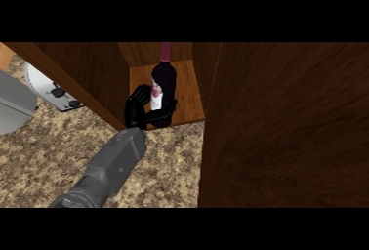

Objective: Pick up the wine, place it into the cabinet and close the cabinet

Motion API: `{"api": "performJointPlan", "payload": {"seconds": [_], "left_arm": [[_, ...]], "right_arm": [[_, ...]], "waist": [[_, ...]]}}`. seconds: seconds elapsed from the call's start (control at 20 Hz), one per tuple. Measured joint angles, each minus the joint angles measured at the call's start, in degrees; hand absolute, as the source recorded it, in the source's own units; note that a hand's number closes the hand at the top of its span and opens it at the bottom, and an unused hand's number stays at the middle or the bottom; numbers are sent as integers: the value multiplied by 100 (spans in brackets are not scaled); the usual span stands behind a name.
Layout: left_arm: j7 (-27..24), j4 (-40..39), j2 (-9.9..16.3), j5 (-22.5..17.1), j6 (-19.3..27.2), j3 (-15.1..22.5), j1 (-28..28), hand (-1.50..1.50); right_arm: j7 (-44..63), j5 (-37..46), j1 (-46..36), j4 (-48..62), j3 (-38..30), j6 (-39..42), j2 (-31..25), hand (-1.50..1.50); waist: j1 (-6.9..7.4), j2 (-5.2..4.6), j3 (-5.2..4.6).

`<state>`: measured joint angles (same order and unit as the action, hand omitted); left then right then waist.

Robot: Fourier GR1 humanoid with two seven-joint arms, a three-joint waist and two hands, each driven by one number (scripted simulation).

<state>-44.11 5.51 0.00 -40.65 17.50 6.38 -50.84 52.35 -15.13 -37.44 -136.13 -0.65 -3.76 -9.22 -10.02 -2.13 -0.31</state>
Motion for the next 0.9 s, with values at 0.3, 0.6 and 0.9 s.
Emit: {"api": "performJointPlan", "payload": {"seconds": [0.3,0.6,0.9], "left_arm": [[-43,67,0,-85,200,141,35,150],[7,175,0,-210,385,255,-91,150],[179,287,0,-352,620,371,-369,150]], "right_arm": [[-28,-29,99,-12,9,40,22,-150],[-115,-37,185,4,-12,87,47,-150],[-198,-94,276,35,-100,160,39,-150]], "waist": [[-42,0,1],[-58,-14,3],[-43,-13,9]]}}
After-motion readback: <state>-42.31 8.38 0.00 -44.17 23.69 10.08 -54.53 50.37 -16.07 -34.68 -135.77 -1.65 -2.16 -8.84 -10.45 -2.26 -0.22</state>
